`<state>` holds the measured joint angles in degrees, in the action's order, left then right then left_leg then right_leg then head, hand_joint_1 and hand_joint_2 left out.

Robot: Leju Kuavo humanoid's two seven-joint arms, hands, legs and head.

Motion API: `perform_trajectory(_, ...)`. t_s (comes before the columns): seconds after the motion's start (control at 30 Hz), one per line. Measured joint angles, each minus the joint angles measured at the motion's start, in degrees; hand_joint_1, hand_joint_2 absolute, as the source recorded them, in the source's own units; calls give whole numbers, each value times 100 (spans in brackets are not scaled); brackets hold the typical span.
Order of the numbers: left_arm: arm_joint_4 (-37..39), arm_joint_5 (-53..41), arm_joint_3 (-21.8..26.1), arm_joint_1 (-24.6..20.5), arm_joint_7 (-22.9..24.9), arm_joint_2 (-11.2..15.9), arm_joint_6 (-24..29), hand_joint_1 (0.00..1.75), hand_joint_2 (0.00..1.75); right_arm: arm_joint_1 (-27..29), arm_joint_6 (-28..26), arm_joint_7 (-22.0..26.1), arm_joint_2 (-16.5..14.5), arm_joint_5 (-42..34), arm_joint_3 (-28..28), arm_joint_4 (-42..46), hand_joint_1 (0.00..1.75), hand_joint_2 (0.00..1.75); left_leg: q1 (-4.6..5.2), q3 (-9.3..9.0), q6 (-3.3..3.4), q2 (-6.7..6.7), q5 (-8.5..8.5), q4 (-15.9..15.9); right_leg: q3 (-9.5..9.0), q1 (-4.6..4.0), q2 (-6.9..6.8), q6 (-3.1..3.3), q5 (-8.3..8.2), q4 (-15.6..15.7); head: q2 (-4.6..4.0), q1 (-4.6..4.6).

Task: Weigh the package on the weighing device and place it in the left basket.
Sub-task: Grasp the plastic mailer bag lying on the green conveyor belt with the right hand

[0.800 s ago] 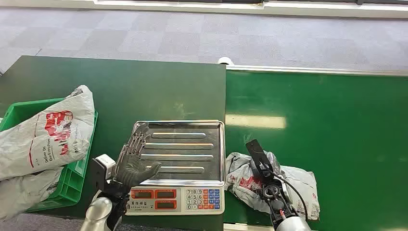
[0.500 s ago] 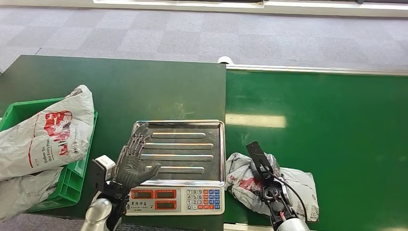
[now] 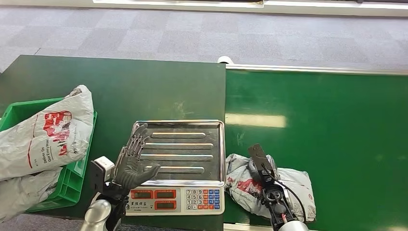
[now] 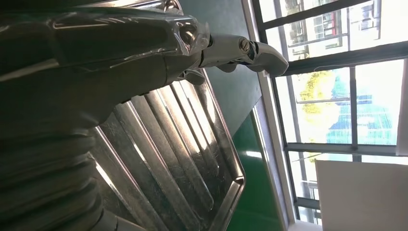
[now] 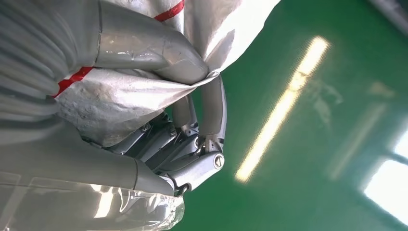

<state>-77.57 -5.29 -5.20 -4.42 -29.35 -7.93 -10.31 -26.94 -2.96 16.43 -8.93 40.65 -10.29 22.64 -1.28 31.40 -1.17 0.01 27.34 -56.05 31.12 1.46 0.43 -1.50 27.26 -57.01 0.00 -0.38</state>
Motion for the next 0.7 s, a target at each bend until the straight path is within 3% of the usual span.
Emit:
perform_trajectory(0.1,0,1,6,1,-13,0,-38,0,175,146,634,594,-66,-128,17,207,175,175,0,13,0,5,0,0,17,-1,4,3,-3,-2,0,-2)
perform_trajectory(0.23,0,1,19,1,-27,0,-45,0,175,271,806,741,-132,-218,57,431,175,175,-2,32,-1,5,-2,0,38,-3,4,4,-4,-4,0,-1)
perform_trajectory(0.37,-1,1,35,7,-62,-1,-58,0,175,484,1068,1353,-179,-631,197,845,175,175,-2,53,-1,6,-2,0,58,-3,4,4,-4,-6,0,-1)
perform_trajectory(0.7,-108,-22,59,27,-124,-2,-121,0,175,1545,1178,2048,-197,-2015,1154,3706,175,175,-2,84,-1,5,-2,0,91,-2,3,4,-4,-4,0,-1)
